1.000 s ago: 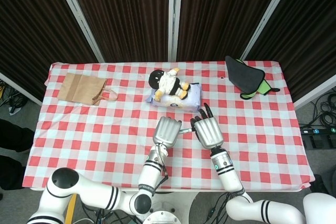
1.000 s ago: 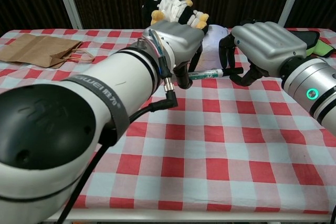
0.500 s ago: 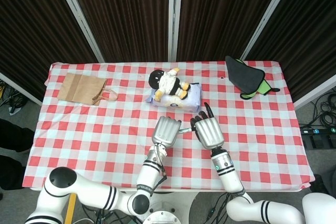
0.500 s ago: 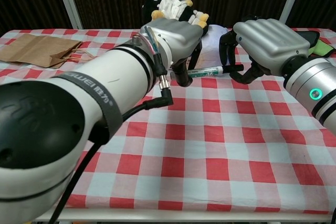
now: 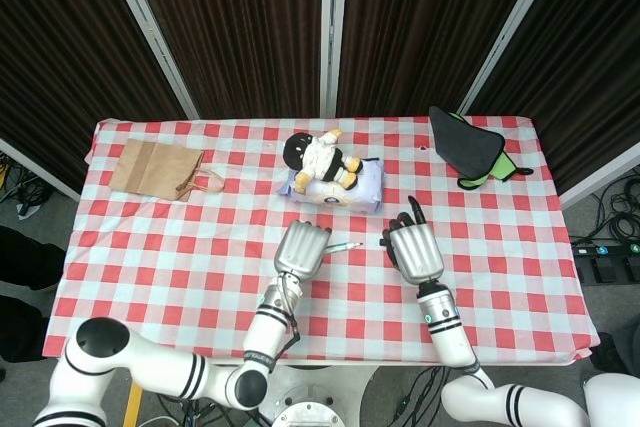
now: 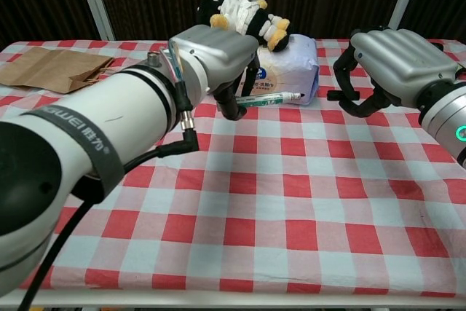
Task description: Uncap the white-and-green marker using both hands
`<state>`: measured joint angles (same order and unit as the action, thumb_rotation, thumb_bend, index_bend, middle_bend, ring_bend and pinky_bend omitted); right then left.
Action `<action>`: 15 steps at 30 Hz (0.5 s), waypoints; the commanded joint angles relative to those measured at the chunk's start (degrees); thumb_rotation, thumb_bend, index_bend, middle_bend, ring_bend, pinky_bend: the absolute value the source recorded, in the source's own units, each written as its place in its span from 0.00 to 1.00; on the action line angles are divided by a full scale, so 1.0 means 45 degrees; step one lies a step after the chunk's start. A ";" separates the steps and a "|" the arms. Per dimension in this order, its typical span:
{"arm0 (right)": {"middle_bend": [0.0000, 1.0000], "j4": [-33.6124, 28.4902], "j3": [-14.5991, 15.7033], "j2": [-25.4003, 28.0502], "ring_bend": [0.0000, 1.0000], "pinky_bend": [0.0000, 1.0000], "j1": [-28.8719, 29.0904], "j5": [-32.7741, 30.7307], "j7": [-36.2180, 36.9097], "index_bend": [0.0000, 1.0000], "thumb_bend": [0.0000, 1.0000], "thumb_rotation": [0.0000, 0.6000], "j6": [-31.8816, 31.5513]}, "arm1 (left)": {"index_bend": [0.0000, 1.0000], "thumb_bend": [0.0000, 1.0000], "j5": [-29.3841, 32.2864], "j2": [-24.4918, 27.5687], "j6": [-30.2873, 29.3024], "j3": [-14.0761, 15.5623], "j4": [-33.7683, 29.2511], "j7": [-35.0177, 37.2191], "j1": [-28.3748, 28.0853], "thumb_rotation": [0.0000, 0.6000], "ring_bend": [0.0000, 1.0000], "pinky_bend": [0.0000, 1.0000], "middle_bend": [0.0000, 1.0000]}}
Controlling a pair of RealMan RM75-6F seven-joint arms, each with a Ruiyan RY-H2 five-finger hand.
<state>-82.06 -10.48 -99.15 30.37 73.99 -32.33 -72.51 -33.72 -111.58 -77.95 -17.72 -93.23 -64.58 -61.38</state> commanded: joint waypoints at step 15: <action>0.69 0.1945 0.0269 -0.0850 0.33 0.09 -0.0105 -0.0408 0.1272 0.77 0.33 1.00 0.0776 | 0.58 0.41 -0.2142 -0.0402 0.1711 0.2076 0.3345 0.2772 0.1423 1.00 0.53 0.59 0.60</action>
<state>-74.01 -9.36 -102.44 29.82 72.27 -27.03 -69.40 -42.26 -112.80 -71.10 -9.28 -79.43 -53.24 -55.78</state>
